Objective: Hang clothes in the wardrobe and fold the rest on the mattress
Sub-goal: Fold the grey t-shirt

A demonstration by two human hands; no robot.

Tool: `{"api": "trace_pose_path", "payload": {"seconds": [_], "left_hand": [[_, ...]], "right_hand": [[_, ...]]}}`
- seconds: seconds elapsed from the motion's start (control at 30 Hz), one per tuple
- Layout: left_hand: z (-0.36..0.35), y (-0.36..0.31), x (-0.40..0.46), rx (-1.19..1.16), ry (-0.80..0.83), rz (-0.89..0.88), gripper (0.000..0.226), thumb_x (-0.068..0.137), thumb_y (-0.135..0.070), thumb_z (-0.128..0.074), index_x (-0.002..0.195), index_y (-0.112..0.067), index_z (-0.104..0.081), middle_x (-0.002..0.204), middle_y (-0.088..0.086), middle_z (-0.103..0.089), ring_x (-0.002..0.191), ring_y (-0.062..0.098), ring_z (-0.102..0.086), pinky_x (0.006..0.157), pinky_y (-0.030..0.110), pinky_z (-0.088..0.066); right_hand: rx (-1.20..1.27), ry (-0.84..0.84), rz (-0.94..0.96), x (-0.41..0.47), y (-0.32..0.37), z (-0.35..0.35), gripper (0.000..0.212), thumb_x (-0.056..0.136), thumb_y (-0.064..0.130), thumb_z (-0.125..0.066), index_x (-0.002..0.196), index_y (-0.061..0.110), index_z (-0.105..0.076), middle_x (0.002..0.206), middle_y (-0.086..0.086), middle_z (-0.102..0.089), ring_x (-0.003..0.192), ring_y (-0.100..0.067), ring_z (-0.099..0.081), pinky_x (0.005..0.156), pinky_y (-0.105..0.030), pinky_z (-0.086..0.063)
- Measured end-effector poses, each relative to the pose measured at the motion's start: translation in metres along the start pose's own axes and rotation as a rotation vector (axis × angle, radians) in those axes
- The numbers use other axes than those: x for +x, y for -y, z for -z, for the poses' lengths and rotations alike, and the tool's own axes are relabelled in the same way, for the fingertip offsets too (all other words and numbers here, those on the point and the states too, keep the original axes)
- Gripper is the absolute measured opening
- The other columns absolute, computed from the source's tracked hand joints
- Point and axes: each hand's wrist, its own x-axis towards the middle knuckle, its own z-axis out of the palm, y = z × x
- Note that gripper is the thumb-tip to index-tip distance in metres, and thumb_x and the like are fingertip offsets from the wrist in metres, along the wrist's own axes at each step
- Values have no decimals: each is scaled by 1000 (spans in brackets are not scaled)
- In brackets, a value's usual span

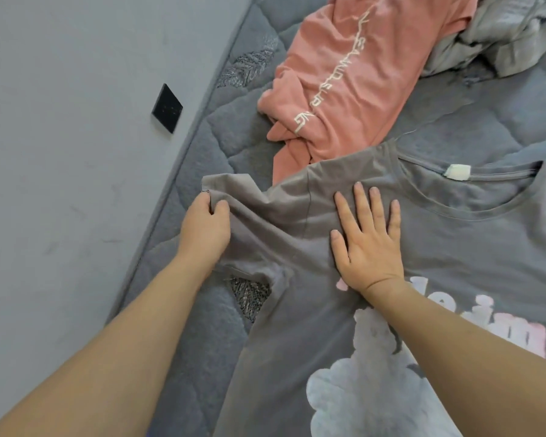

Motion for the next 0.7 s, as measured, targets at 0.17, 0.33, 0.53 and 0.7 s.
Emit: {"api": "trace_pose_path", "payload": {"seconds": [0.17, 0.33, 0.53, 0.7], "left_hand": [[7, -3, -25, 285, -203, -95, 41, 97, -13, -35, 132, -20, -55, 122, 16, -65, 112, 40, -57, 85, 39, -41], [-39, -48, -113, 557, -158, -689, 51, 101, -26, -41, 152, -24, -36, 115, 12, -63, 95, 40, -63, 71, 46, -48], [-103, -52, -146, 537, -88, -764, 53, 94, -38, -43, 141, -15, -51, 122, 10, -57, 109, 32, -51, 89, 48, -49], [-153, -59, -100, 668, 40, -545, 71, 97, -56, -19, 159, -24, -3, 166, 6, -3, 152, 27, 2, 121, 57, 0]], "right_hand": [[38, -14, -8, 0, 0, 4, 60, 97, 43, -30, 155, 31, -24, 164, -7, -14, 151, -31, -7, 121, -53, 1], [498, -2, -53, -3, -15, 42, 44, 104, 23, -36, 148, 20, -43, 160, -4, -28, 150, -21, -20, 123, -40, -2], [87, -108, -223, -61, -153, 73, 58, 98, 45, -22, 148, 20, -42, 157, -9, -35, 145, -27, -29, 119, -52, -8], [-71, 25, -294, -85, -196, 48, 64, 98, 53, -16, 157, 28, -18, 165, -5, -11, 152, -27, -6, 120, -55, -1]]}}
